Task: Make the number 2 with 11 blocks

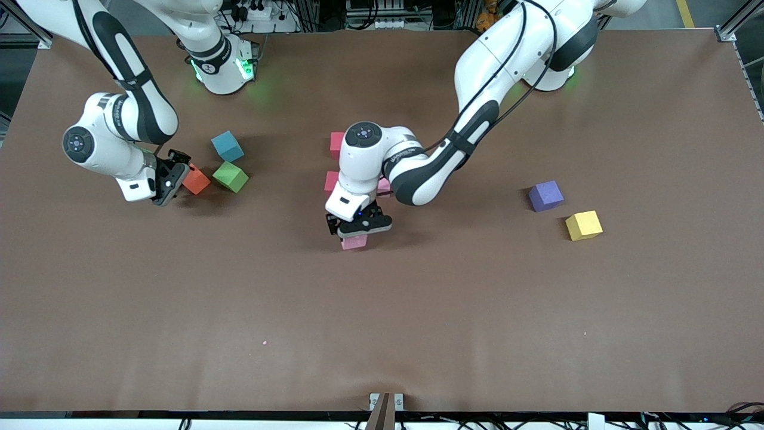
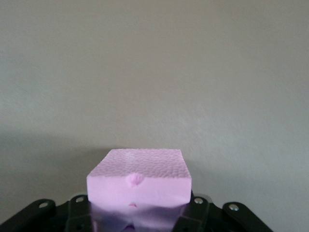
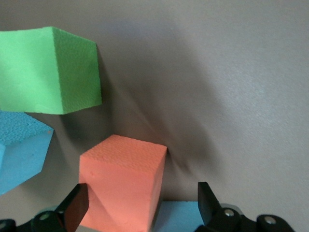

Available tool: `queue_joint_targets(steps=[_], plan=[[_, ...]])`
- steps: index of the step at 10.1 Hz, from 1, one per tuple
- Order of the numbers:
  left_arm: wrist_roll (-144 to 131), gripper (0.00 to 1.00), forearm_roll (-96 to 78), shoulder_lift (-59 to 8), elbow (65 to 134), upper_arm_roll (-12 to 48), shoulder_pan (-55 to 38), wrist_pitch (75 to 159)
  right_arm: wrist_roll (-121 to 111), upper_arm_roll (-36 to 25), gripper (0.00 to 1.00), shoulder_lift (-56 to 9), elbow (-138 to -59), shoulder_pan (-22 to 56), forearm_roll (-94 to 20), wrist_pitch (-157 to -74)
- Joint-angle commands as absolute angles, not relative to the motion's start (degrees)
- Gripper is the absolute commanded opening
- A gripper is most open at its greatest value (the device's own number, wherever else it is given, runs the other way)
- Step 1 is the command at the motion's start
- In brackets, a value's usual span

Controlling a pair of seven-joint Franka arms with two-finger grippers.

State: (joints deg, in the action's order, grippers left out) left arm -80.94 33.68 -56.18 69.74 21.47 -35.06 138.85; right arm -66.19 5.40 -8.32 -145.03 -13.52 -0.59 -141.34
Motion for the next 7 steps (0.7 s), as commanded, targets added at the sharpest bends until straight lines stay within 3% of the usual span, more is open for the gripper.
queue_joint_targets(steps=[1,7], plan=[[-69.83,0.53,24.13,-56.60,68.64,20.92,-35.68,139.13,-64.17,6.33,1.00,-6.41,-148.44,-13.36,-0.17,-143.87],[-69.08,0.53,20.59,-55.81,68.55,20.66,-35.51,139.13,-63.19,8.88,1.00,-5.45,-146.51,-13.45,-0.18,-140.36]])
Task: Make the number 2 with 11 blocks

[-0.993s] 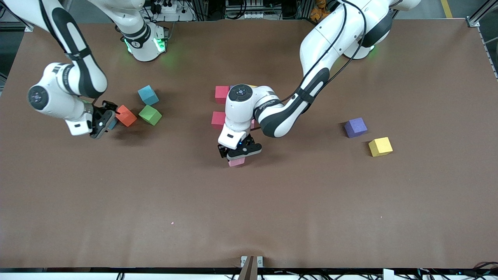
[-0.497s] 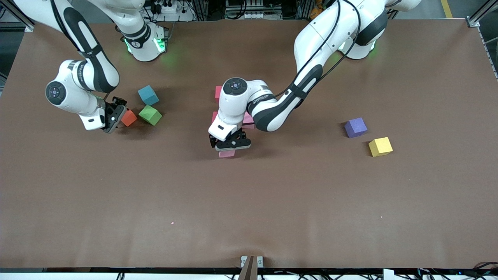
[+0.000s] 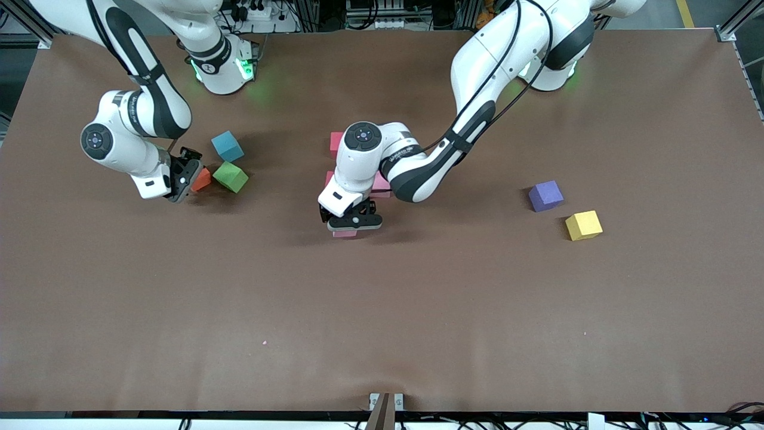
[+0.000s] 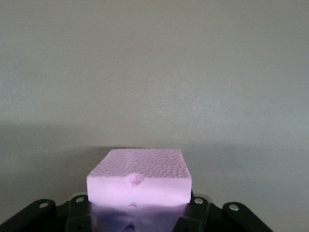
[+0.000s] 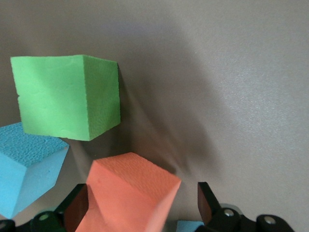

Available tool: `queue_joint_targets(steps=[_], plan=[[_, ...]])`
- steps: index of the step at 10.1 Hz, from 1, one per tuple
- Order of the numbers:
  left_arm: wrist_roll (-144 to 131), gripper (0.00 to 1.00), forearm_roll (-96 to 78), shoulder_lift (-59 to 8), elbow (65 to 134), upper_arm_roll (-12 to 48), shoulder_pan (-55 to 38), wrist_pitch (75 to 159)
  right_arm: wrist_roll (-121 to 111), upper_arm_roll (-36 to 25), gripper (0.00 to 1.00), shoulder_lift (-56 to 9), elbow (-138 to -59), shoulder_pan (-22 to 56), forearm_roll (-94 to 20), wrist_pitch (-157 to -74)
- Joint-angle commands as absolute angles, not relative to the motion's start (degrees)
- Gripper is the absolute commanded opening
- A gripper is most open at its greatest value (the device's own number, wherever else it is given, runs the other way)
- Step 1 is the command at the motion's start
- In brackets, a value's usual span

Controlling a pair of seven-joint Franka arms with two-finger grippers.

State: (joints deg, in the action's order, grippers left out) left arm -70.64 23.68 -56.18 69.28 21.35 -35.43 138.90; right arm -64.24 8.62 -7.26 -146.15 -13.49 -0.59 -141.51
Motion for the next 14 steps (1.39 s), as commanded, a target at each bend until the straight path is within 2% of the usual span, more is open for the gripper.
queue_joint_targets(steps=[1,4,7,11,14], plan=[[-69.43,0.53,17.87,-54.51,68.82,20.48,-33.85,138.09,-63.19,8.79,1.00,-5.54,-146.69,-13.53,-0.18,-140.54],[-74.76,0.53,13.45,-50.90,70.04,20.22,-26.84,131.85,-63.19,8.70,1.00,-5.45,-147.13,-14.58,-0.26,-140.27],[-83.12,0.53,13.62,-46.69,71.45,20.30,-17.70,121.94,-56.20,8.70,1.00,-5.27,-147.57,-15.12,-0.26,-138.53],[-91.47,0.54,13.62,-34.48,85.65,20.39,-5.83,120.32,-50.80,8.70,1.00,-5.36,-148.01,-15.03,-0.09,-137.81],[-102.81,0.55,13.71,-29.81,94.89,20.48,0.24,119.62,-50.80,8.70,1.00,-6.06,-149.50,-15.03,0.00,-141.94]])
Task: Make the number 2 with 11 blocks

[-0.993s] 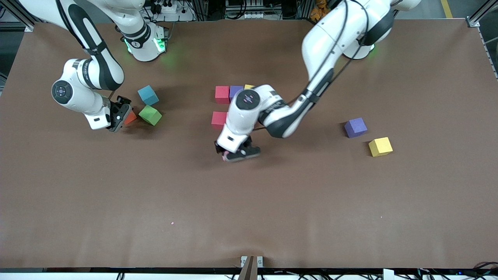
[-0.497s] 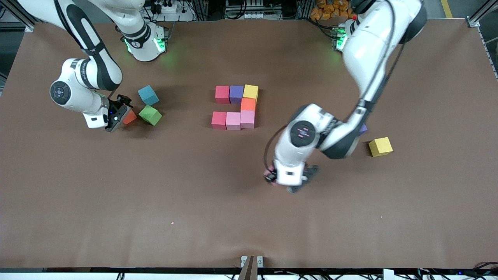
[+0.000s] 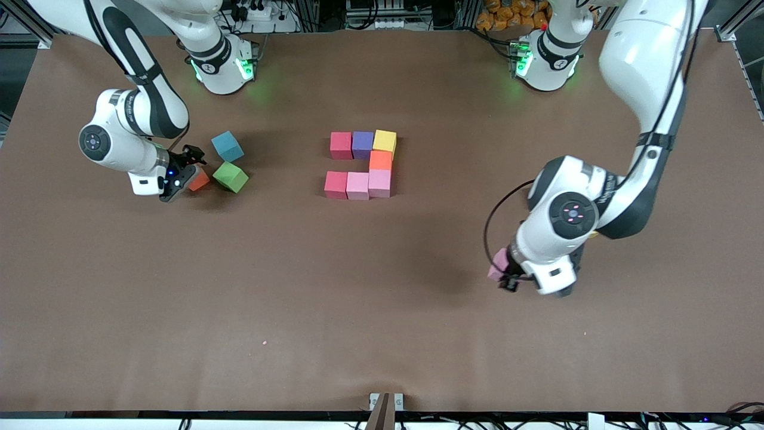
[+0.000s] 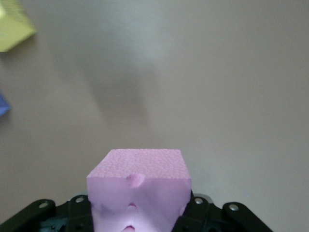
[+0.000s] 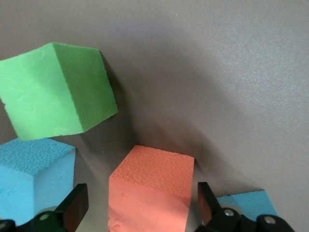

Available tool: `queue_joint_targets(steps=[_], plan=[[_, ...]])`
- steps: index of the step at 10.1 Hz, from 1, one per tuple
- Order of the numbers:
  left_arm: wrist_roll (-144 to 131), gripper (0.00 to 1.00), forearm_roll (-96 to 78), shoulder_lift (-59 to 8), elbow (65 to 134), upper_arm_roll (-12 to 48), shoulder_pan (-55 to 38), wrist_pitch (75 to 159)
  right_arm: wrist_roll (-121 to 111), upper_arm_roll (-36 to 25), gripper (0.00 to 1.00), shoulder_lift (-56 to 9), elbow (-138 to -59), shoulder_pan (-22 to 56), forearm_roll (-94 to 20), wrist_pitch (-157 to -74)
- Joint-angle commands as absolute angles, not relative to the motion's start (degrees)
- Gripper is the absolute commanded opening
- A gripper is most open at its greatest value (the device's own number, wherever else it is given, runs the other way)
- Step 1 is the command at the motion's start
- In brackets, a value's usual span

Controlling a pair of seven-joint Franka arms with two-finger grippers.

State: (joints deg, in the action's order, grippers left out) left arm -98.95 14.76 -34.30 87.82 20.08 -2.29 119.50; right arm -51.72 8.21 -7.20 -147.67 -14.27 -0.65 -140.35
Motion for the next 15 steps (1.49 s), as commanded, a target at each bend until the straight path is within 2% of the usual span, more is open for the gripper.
queue_joint_targets(steps=[1,5,8,9,10,11,12,14,15], plan=[[-103.18,0.55,13.28,-27.71,98.58,20.57,1.92,119.10,-50.80,8.70,1.00,-6.15,-149.50,-15.03,0.26,-142.03],[-100.56,0.57,13.53,-26.80,99.85,21.53,1.76,118.21,-51.42,8.61,0.97,-7.21,-149.50,-15.82,2.89,-144.40],[-98.79,0.57,13.88,-28.65,96.69,22.24,0.53,118.39,-51.68,8.61,0.94,-8.35,-149.50,-16.43,2.99,-145.55],[-98.79,0.57,13.89,-29.00,95.81,22.24,0.35,118.56,-51.77,8.61,0.87,-8.35,-149.59,-16.78,2.99,-145.46],[-98.79,0.57,13.97,-29.53,95.71,22.24,0.35,118.65,-51.77,8.61,0.69,-8.35,-149.59,-16.87,2.99,-145.20],[-98.44,0.57,13.97,-29.53,95.63,22.32,0.35,118.74,-51.68,8.61,0.37,-8.35,-149.59,-17.75,2.99,-144.76],[-98.44,0.57,13.97,-29.44,95.54,22.32,0.35,118.74,-51.68,8.70,0.23,-7.83,-149.42,-18.10,2.99,-143.97],[-98.44,0.57,13.89,-29.44,95.19,22.24,0.35,118.74,-51.24,9.31,0.20,-5.29,-148.19,-17.58,2.81,-141.25],[-99.05,0.45,13.89,-29.44,95.10,22.32,0.35,118.65,-50.81,9.84,0.20,-3.71,-146.36,-16.88,2.20,-138.28]])
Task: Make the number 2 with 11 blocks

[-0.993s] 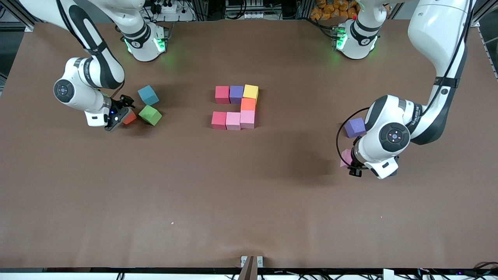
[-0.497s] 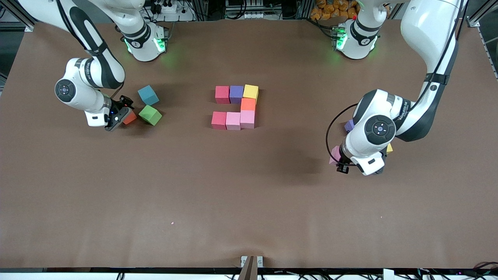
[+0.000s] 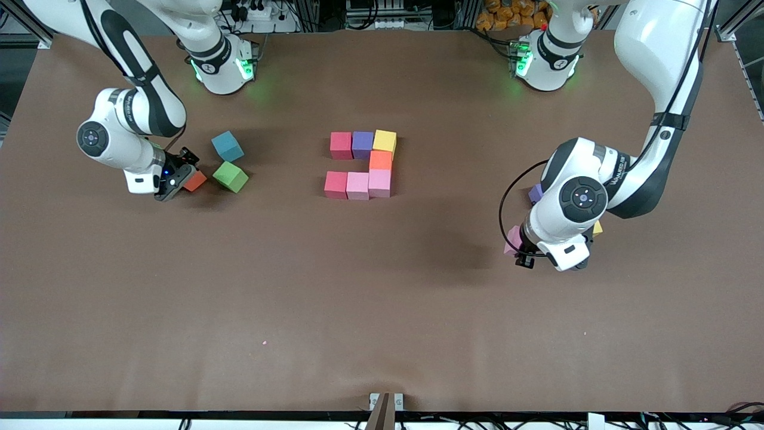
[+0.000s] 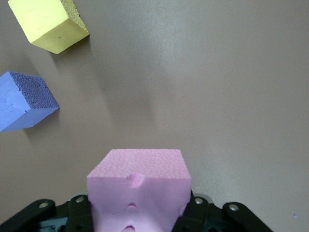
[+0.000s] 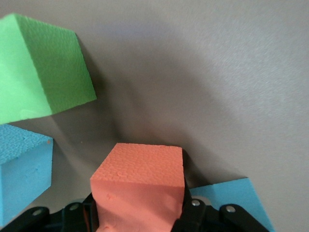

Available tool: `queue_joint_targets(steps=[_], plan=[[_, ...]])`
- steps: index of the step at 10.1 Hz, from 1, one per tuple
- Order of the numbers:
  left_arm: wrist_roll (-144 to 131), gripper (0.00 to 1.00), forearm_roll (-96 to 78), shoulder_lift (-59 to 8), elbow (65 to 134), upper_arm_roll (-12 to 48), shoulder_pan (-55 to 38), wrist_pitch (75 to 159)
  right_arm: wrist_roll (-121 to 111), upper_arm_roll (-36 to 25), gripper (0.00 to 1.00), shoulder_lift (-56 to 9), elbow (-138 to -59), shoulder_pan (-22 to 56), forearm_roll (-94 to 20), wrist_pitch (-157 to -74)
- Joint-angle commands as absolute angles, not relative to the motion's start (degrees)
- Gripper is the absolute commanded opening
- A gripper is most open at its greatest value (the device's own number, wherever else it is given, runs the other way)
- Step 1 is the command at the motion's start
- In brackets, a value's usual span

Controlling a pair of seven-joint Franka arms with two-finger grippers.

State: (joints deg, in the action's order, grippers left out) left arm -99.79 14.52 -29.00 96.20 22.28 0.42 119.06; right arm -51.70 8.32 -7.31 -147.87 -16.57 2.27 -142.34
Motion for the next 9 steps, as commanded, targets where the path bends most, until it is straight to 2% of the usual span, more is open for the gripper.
queue_joint_targets(steps=[1,2,4,7,9], plan=[[-99.14,0.04,13.63,-29.44,95.10,22.24,0.44,118.65,-49.84,10.45,0.20,-2.56,-142.77,-14.53,1.50,-134.77],[-99.31,0.00,13.36,-29.44,95.01,22.24,0.53,118.65,-46.96,10.46,0.20,-2.64,-138.56,-11.37,0.62,-131.87],[-99.49,0.00,13.18,-29.27,94.92,22.24,0.70,118.65,-37.67,10.37,0.20,-3.86,-130.12,-4.17,0.09,-128.94],[-99.32,0.00,13.18,-29.27,94.92,22.24,0.79,118.65,-18.44,10.28,0.20,-11.92,-115.71,5.85,-0.43,-123.76],[-99.14,0.01,13.18,-29.36,95.01,22.24,0.70,118.65,-4.90,10.02,0.20,-18.16,-109.46,13.15,-3.94,-124.89]])
